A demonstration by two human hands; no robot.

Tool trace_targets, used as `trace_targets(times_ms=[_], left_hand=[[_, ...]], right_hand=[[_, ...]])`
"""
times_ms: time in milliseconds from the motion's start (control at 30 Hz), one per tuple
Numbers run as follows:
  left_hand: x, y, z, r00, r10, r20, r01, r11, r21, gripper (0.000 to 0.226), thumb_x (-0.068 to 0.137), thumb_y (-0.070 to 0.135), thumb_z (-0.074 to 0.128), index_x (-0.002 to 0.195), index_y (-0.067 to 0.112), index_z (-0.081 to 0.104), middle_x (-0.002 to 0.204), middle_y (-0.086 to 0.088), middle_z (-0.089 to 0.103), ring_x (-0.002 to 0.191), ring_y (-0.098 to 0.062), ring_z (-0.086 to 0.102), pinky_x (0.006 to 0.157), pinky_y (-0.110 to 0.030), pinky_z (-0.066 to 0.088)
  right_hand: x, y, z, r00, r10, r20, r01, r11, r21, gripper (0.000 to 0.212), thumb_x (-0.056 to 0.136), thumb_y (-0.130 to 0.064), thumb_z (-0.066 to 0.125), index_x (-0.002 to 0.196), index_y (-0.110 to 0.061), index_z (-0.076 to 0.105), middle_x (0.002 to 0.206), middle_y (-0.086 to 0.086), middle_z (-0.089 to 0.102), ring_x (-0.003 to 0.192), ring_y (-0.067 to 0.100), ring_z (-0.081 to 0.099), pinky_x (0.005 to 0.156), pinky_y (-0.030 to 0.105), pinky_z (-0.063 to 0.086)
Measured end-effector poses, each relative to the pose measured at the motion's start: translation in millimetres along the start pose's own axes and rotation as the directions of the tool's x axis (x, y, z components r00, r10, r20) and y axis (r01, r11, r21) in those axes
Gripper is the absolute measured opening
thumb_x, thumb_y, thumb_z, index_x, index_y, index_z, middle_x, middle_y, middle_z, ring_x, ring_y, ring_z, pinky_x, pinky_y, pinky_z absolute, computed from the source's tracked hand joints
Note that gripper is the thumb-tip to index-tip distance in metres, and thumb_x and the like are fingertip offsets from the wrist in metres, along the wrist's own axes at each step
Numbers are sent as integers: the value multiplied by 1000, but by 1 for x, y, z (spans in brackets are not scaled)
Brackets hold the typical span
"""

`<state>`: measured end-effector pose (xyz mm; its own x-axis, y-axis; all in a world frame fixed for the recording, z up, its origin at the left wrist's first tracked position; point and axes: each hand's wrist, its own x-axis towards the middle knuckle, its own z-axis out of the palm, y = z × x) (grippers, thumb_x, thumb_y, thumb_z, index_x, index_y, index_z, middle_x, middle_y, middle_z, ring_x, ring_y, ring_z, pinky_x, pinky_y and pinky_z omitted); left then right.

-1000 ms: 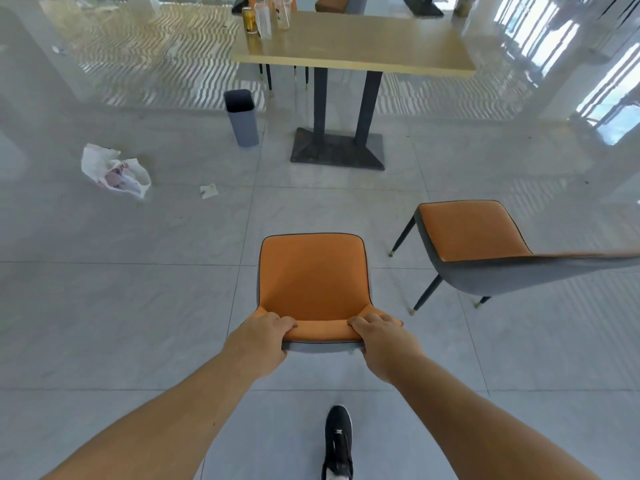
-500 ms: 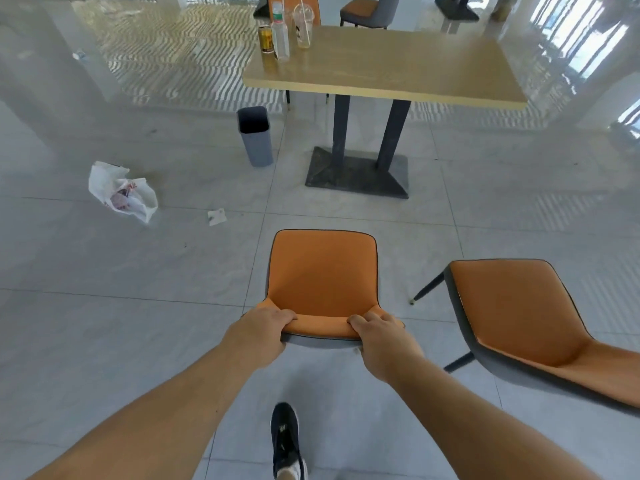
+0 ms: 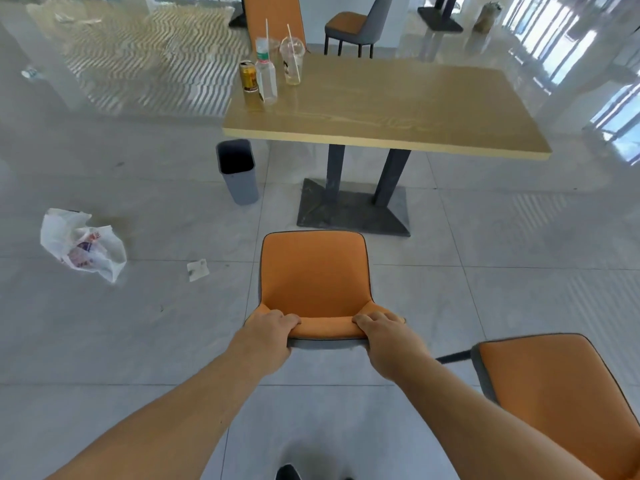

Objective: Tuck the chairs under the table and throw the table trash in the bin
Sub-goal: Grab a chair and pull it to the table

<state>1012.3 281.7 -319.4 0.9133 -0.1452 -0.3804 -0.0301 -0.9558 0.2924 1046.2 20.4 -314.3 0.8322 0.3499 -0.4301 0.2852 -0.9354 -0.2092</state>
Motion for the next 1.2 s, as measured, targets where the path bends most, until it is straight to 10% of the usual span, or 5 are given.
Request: trace_targets(times_ms=[667,1033,1200], left_hand=[[296,-41,-146,993,-94,-69,97,995,35,47,90,21,68,134,33,58,123,3,61,110,-21,57,95,-42,52],[259,-15,-169,988,-153,-26,155,975,160,53,85,62,64,130,36,51,120,9,58,111,-18,55,97,-42,47],[201,43,-183,992,-37,-123,57,985,162,66,90,66,58,145,33,43,152,5,44,144,-25,33,118,-59,24]], right_hand=[[290,56,-153,999,-50,-18,50,998,38,37,103,-20,53,138,-31,45,123,0,56,120,28,48,94,46,54],[243,48,-156,998,30,-54,-28,999,30,64,99,-53,58,152,-28,34,144,0,49,135,29,44,101,48,52],[146,59,-174,968,96,-234,-97,995,6,74,96,-60,57,155,-24,33,155,5,45,143,32,39,117,50,38]])
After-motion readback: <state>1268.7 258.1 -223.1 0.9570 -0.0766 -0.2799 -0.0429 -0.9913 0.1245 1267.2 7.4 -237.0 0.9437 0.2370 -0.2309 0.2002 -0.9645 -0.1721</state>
